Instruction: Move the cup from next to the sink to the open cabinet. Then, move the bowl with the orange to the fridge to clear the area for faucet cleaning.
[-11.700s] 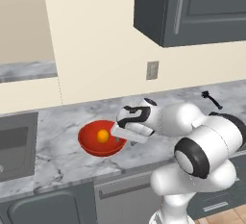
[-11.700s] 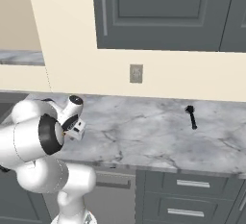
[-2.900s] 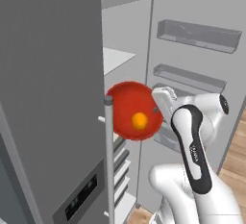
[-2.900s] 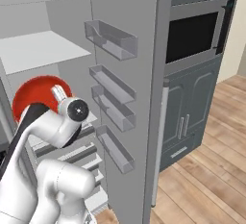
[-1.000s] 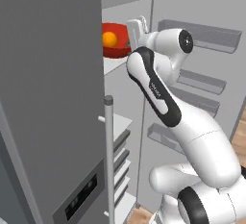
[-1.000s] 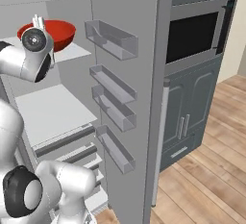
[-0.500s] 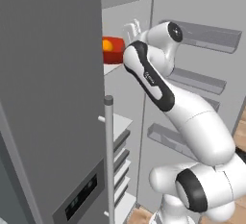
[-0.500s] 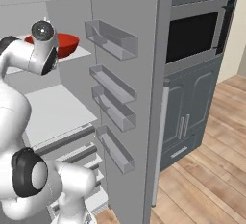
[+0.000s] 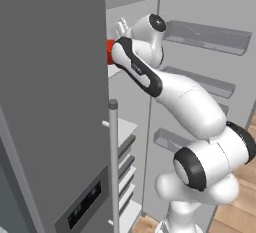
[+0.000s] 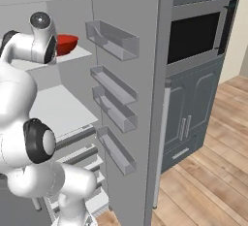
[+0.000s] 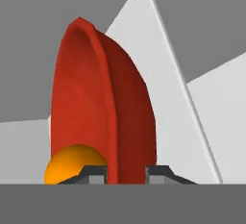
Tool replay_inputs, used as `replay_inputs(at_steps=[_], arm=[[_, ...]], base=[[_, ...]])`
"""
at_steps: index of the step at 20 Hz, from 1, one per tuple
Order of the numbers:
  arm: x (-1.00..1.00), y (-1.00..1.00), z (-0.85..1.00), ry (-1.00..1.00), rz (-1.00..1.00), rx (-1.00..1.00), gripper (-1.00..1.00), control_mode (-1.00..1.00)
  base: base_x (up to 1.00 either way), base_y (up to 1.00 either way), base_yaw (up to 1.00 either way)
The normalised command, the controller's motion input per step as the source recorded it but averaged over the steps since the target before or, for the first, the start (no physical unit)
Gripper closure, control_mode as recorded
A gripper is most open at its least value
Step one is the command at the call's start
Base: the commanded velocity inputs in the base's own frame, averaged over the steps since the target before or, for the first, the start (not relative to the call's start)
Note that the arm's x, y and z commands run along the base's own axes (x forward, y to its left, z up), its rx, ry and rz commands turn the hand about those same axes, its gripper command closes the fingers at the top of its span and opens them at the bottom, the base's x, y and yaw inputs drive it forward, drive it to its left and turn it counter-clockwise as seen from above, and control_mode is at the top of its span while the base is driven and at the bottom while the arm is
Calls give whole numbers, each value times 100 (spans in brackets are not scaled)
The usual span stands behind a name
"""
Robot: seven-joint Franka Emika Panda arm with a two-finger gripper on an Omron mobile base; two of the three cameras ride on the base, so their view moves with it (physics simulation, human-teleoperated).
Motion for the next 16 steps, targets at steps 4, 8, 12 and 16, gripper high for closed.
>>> replay_inputs(at_steps=[4, 8, 12, 16], arm=[[46, 33, -15, -1, 0, -15, 100, -100], [66, 27, -15, 0, 0, -4, 100, -100], [58, 24, -8, 0, 0, 0, -100, -100], [-25, -4, 4, -6, -1, 1, -100, -100]], base=[[0, 0, 0], [0, 0, 0], [0, 0, 0], [0, 0, 0]])
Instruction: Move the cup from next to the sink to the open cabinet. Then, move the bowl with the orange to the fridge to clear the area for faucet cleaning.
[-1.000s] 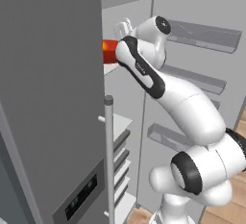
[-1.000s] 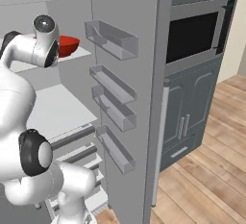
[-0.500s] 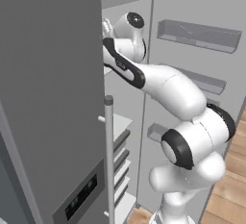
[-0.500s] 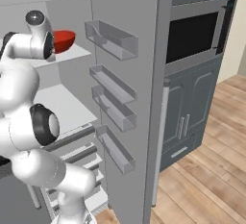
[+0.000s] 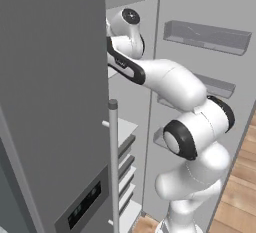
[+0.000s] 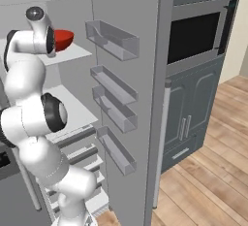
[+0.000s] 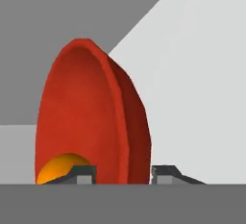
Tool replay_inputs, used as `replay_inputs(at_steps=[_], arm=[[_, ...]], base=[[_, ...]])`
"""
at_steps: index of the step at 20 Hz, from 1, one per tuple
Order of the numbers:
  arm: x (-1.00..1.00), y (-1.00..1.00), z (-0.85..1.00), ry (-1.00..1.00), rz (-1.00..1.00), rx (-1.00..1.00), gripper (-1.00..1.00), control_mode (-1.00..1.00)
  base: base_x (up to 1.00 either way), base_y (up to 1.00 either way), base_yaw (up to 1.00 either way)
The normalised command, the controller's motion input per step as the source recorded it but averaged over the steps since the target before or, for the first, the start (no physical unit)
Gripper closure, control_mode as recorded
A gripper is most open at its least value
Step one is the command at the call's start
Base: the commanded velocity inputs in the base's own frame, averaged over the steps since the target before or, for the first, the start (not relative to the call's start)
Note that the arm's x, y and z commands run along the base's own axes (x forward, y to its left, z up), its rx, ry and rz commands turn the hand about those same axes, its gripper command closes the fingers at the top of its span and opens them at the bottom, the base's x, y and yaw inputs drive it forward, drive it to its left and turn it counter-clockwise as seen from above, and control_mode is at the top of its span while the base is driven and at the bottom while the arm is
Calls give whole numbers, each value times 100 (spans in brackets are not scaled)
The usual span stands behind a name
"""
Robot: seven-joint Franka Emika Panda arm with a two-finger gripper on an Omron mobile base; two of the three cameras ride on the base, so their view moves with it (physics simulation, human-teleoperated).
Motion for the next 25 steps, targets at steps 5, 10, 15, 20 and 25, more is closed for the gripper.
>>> replay_inputs(at_steps=[5, 10, 15, 20, 25], arm=[[-96, -49, 10, -10, -8, 8, -100, -100], [-100, -67, -32, -2, -11, 11, -100, -100], [-100, -54, -67, 0, -12, 5, -100, -100], [-100, -20, -83, -1, -6, -6, -100, -100], [-93, 7, -62, -28, 9, -34, -100, -100]], base=[[0, 0, 0], [0, 0, 0], [0, 0, 0], [0, 0, 0], [0, 0, 0]])
